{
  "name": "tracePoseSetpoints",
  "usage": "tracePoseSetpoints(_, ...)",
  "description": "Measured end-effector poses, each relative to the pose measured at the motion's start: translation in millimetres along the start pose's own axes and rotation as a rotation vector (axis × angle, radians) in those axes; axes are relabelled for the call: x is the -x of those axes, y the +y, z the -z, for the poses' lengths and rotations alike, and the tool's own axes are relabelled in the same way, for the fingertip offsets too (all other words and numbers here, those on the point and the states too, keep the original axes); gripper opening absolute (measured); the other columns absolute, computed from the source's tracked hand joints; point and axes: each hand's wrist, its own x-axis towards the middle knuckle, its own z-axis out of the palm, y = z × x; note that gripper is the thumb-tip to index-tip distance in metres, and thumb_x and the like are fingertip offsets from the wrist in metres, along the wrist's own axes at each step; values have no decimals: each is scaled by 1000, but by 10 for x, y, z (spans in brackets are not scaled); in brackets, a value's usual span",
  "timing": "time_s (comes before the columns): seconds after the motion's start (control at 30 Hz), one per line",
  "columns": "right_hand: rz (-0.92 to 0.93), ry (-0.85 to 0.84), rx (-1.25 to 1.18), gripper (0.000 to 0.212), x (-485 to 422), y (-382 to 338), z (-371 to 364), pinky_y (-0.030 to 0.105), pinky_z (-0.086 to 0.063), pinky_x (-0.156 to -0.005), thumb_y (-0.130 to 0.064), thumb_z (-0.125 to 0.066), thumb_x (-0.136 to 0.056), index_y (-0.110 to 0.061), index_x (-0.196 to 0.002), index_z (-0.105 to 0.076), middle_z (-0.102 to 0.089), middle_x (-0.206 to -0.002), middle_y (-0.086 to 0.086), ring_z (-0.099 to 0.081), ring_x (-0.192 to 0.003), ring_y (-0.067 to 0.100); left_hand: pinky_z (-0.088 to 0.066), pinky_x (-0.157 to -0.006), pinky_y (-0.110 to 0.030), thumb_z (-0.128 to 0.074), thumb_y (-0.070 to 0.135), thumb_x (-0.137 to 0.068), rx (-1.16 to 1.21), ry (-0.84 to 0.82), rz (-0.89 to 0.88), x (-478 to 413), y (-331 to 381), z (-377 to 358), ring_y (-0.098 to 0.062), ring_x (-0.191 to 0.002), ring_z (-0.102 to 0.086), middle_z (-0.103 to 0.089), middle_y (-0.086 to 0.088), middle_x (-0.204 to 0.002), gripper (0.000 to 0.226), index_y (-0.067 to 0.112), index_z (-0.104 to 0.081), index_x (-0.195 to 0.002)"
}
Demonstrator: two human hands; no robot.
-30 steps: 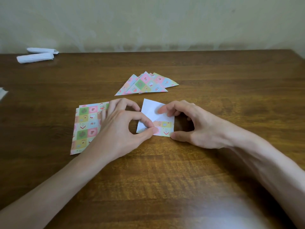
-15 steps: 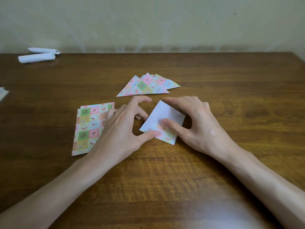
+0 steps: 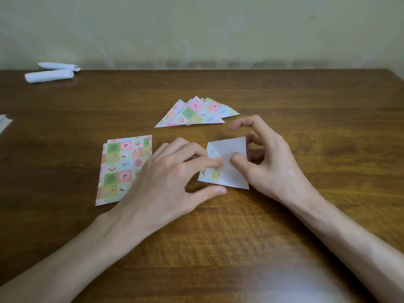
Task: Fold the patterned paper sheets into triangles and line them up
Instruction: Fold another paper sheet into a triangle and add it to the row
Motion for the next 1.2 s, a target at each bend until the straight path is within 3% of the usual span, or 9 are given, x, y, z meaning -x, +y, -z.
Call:
tracePoseSetpoints(0.17,-57,-123,-143,32,-5,-48,58,26,-45,-60,-21,-47,-85,-30,-110,-65,-68,-66,3,-64,-59,26,-42,-88,-31,-60,54,-95,26,-42,-22,-2,-77,-5,-6,-113,-53,-62,23,-118,35,38,-73,-123)
tracePoseSetpoints(0.4,36,-131,82,41,-94,181,146,18,-45,-86,0,-59,-85,-32,-101,-78,-74,-96,-13,-67,-98,8,-31,-96,-28,-55,37,-100,63,-127,-78,-41,-302,51,0,-129,-49,-60,34,-131,30,38,-74,-123)
tracePoseSetpoints(0.53,139,-231,245,18,-83,189,194,17,-38,-96,-29,-73,-84,-40,-97,-79,-67,-108,-19,-56,-116,6,-29,-105,-32,-65,28,-100,94,-171,-23,-45,-342,135,-1,-126,-44,-59,32,-123,27,43,-75,-120)
tracePoseSetpoints(0.63,175,-310,263,21,-90,198,252,29,-42,-106,-32,-72,-83,-40,-101,-80,-65,-115,-19,-54,-121,10,-38,-96,-38,-67,33,-98,120,-182,21,-53,-362,201,-3,-112,-51,-62,30,-110,20,44,-77,-112)
tracePoseSetpoints(0.77,190,-422,274,33,-113,178,343,35,-41,-111,-20,-81,-81,-38,-108,-79,-63,-121,-19,-52,-125,12,-37,-102,-37,-71,32,-94,168,-190,71,-44,-377,229,0,-113,-55,-65,33,-109,20,46,-77,-106)
tracePoseSetpoints(0.9,196,-396,252,19,-111,187,322,39,-44,-108,-42,-80,-85,-41,-104,-80,-63,-119,-18,-53,-125,13,-43,-100,-44,-64,50,-97,219,-151,69,-45,-327,237,-5,-112,-60,-68,32,-106,16,45,-77,-105)
tracePoseSetpoints(0.97,195,-381,249,17,-108,188,312,41,-45,-107,-49,-76,-86,-41,-100,-80,-63,-119,-19,-54,-125,11,-44,-97,-39,-53,64,-97,241,-136,72,-47,-294,254,-7,-112,-61,-69,32,-105,32,44,-76,-106)
tracePoseSetpoints(1.1,185,-376,240,16,-109,197,301,41,-45,-107,-51,-73,-88,-40,-98,-80,-64,-118,-19,-53,-126,10,-23,-103,-12,-40,82,-91,199,-134,37,-33,-242,288,0,-115,-57,-68,29,-106,57,40,-74,-106)
tracePoseSetpoints(1.2,179,-341,233,17,-106,213,256,34,-44,-105,-51,-71,-89,-37,-95,-79,-64,-115,-19,-54,-122,10,-36,-99,-17,-45,81,-89,167,-151,64,-28,-231,266,0,-112,-57,-68,26,-101,56,35,-75,-102)
